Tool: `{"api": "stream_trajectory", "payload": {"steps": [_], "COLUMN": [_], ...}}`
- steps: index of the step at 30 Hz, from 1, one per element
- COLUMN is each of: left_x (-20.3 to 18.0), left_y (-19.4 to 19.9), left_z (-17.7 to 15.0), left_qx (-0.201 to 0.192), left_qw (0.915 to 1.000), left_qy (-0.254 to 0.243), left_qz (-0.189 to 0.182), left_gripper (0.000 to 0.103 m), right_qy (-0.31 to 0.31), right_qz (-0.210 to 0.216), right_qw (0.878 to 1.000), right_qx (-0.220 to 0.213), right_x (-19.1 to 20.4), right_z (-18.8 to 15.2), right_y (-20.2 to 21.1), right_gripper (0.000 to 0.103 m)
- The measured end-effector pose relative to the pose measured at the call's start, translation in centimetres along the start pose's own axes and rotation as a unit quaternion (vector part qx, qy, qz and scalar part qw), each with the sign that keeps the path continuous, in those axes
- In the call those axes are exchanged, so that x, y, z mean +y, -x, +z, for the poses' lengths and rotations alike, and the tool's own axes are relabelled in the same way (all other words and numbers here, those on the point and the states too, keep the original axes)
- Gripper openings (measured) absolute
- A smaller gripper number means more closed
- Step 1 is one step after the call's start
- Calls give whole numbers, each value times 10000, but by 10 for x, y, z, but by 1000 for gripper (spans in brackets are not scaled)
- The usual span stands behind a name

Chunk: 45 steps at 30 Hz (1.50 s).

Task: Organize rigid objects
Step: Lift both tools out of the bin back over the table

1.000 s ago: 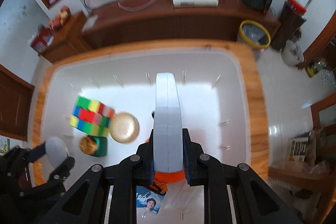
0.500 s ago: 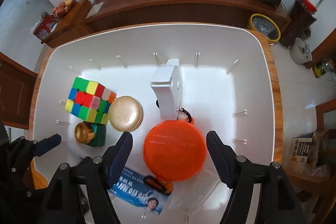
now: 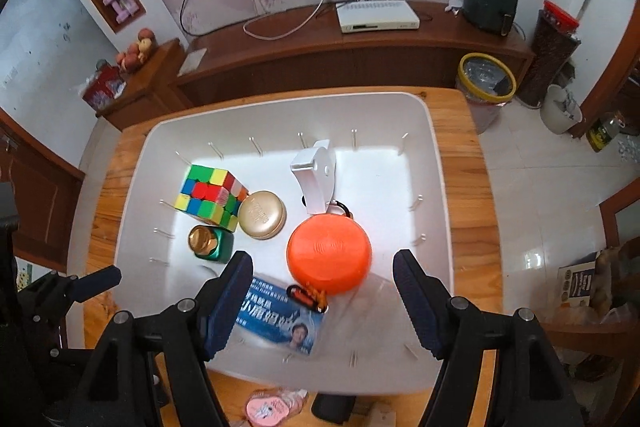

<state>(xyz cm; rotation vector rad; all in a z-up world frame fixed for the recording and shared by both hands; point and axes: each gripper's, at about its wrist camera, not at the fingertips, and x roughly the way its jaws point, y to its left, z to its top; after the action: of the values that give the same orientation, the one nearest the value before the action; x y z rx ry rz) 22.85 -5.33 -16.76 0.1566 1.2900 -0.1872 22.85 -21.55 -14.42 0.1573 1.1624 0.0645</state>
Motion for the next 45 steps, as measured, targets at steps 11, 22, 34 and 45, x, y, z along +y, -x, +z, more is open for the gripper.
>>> {"api": "stream_trajectory", "payload": {"steps": [11, 22, 34, 45], "left_x": [11, 21, 16, 1], "left_y": [72, 121, 122, 105], "left_z": [-39, -74, -106, -129], "left_qx": [-652, -1198, -1267, -1220], "left_qw": [9977, 9918, 9908, 9924], "left_qy": [173, 422, 457, 124], "left_qz": [-54, -155, -125, 71], "left_gripper": [81, 81, 81, 81], "right_qy": [76, 234, 395, 419], "right_qz": [-112, -203, -332, -377], "right_qw": [9987, 9952, 9920, 9936], "right_qx": [-500, -927, -1153, -978], "right_x": [6, 7, 5, 3], "right_z": [-31, -67, -101, -130], "right_y": [58, 106, 132, 120], "right_gripper": [74, 74, 74, 73]}}
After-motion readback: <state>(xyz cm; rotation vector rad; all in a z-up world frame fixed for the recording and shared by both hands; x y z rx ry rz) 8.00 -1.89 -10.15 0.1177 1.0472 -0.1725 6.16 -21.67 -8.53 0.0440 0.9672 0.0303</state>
